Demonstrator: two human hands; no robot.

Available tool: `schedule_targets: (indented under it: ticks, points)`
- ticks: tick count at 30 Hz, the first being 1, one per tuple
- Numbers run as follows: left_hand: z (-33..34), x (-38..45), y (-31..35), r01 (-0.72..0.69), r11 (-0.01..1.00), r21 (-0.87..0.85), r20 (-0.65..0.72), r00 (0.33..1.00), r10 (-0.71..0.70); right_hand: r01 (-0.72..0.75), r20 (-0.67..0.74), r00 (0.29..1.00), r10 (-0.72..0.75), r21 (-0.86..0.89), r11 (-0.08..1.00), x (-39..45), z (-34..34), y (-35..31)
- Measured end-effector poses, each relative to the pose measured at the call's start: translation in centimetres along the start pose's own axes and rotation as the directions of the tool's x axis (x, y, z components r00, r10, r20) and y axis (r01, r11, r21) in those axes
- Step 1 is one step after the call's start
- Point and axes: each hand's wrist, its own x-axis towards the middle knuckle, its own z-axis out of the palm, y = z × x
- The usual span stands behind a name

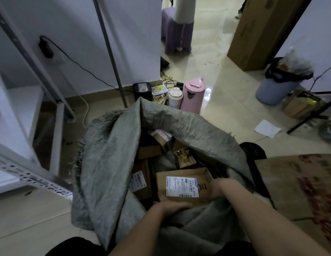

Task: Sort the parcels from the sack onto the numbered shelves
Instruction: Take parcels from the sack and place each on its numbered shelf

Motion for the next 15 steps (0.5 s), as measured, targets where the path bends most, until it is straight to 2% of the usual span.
schedule_targets:
  ticks: [3, 7, 9, 13, 15]
  points:
    - [-0.3, 0.6, -0.2, 0.006, 1.0, -0.014, -0.049, 0.999, -0.007, -0.038, -0.011, 0.999, 0.039, 0.056, 0.998, 3.5, 1.5, 1.1]
    - [-0.4, 1.0, -0.3, -0.049, 0.998, -0.044, -0.159, 0.986, 0.041, -0.126, -0.04, 0.991, 0.13, 0.097, 0.987, -3.1, -0.5, -0.5]
    - [-0.4, 1.4, -0.1, -0.077, 0.994, -0.078, -0.212, 0.975, 0.058, -0.159, -0.112, 0.979, 0.168, 0.082, 0.984, -3.9, -1.0, -0.7]
    - [-1.1, 2.6, 0.4, -0.121, 0.987, -0.103, -0.341, 0.937, 0.079, -0.055, -0.386, 0.918, 0.086, 0.091, 0.994, -3.0, -1.8, -1.2]
    - [-1.5, 2.9, 0.8, -0.148, 0.982, -0.114, -0.359, 0.928, 0.098, 0.064, -0.433, 0.9, 0.042, 0.227, 0.972, -2.3, -2.3, -1.7]
